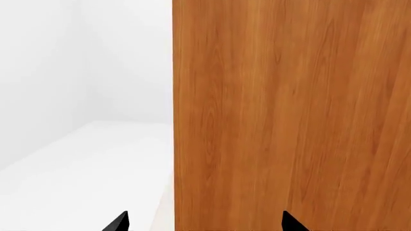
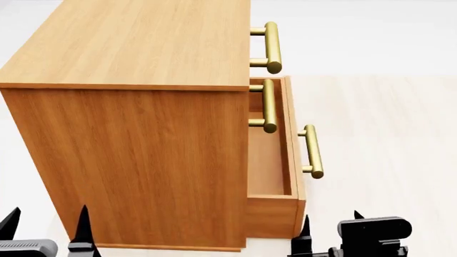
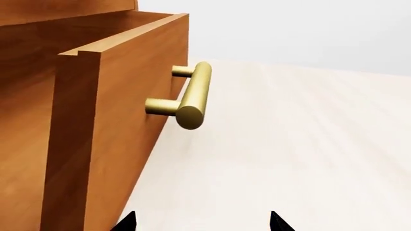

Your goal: Close the bottom drawer of the cabinet.

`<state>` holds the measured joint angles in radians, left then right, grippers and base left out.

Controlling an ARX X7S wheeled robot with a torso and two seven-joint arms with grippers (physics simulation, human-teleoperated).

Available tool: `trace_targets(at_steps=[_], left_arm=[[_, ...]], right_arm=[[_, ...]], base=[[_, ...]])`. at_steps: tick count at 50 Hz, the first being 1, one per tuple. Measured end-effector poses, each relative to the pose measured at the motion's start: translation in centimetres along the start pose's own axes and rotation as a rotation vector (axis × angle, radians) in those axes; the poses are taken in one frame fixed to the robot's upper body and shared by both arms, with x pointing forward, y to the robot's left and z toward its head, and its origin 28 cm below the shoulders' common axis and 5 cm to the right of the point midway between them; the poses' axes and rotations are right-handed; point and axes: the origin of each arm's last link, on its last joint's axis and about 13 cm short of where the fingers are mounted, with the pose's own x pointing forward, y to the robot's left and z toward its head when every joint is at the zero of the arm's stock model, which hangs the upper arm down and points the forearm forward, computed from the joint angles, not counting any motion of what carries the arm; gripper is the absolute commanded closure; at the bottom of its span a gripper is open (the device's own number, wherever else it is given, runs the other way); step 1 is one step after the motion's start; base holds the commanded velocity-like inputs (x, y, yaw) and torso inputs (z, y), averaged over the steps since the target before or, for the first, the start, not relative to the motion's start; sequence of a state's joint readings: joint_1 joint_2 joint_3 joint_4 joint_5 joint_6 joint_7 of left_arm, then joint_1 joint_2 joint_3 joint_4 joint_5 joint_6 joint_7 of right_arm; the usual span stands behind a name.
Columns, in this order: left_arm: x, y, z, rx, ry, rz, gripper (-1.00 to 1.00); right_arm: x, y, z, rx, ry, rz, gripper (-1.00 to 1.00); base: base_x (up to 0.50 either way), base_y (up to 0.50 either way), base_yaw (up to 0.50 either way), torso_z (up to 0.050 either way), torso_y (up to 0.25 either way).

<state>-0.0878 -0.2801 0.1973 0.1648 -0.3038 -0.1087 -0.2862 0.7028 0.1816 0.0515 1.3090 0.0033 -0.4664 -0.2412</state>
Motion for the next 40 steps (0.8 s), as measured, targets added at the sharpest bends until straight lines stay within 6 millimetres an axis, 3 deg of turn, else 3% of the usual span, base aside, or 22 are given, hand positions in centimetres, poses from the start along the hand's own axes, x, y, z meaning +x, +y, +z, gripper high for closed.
trace_targets(at_steps=[40], left_arm=[[0.0, -0.1, 0.0, -0.001, 0.001, -0.004, -1.00]], right_arm=[[1.3, 3.9, 0.8, -0.036, -0.028, 0.134, -1.00]], base=[[0.00, 0.00, 0.00, 0.000, 0.001]])
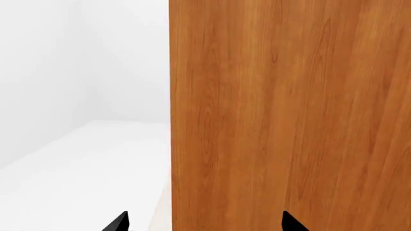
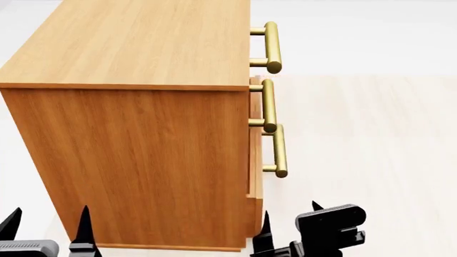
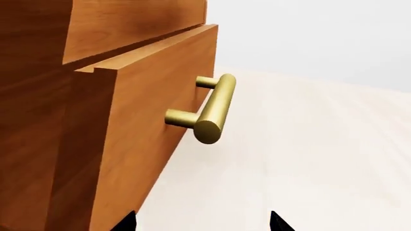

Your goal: Close the bottom drawer of the cabinet.

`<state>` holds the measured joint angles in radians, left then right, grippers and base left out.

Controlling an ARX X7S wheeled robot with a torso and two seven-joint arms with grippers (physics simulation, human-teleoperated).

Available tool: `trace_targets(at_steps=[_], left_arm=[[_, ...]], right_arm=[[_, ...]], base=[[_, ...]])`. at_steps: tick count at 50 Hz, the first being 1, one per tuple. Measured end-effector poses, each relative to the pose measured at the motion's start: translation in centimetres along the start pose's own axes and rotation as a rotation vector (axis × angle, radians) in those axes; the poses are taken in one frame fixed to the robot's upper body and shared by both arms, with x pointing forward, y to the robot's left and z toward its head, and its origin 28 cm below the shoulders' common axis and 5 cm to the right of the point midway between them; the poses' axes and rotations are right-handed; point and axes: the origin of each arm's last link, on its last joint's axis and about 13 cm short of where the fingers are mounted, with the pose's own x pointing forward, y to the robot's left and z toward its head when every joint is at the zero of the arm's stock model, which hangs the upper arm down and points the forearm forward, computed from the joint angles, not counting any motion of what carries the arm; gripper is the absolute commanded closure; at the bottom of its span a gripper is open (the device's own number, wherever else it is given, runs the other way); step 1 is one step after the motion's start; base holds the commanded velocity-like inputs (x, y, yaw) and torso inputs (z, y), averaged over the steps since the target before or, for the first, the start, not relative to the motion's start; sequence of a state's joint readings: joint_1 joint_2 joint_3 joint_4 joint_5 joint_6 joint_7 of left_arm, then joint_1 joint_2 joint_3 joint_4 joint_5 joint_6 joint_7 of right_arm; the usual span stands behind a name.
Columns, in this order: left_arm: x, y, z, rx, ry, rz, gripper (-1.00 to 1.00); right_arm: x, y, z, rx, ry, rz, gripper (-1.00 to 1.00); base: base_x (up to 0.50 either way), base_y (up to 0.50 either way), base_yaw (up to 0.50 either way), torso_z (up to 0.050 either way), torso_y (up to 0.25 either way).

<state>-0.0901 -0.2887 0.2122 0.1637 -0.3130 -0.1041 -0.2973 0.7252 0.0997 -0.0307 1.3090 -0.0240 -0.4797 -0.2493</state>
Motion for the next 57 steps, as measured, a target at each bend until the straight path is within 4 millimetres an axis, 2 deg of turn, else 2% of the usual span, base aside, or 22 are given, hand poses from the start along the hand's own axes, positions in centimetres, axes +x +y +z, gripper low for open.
trace_targets(at_steps=[14, 31, 42, 57], left_arm=[[0.0, 0.0, 0.0, 0.001, 0.002, 0.000, -1.00], [0.0, 0.0, -0.2, 0.001, 0.005, 0.002, -1.00], [0.2, 0.1, -0.2, 0.004, 0.001, 0.003, -1.00], [0.9, 0.6, 0.6, 0.018, -0.038, 0.016, -1.00]], right_arm=[[0.5, 0.7, 0.5, -0.009, -0.007, 0.094, -1.00], [0.1, 0.3, 1.4, -0.017, 0.002, 0.155, -1.00], [-0.1, 0.3, 1.6, -0.036, -0.028, 0.147, -1.00], [-0.8, -0.6, 3.5, -0.035, -0.124, 0.111, -1.00]], base=[[0.00, 0.00, 0.00, 0.000, 0.000], [0.00, 0.00, 0.00, 0.000, 0.001], [0.00, 0.00, 0.00, 0.000, 0.001], [0.00, 0.00, 0.00, 0.000, 0.000]])
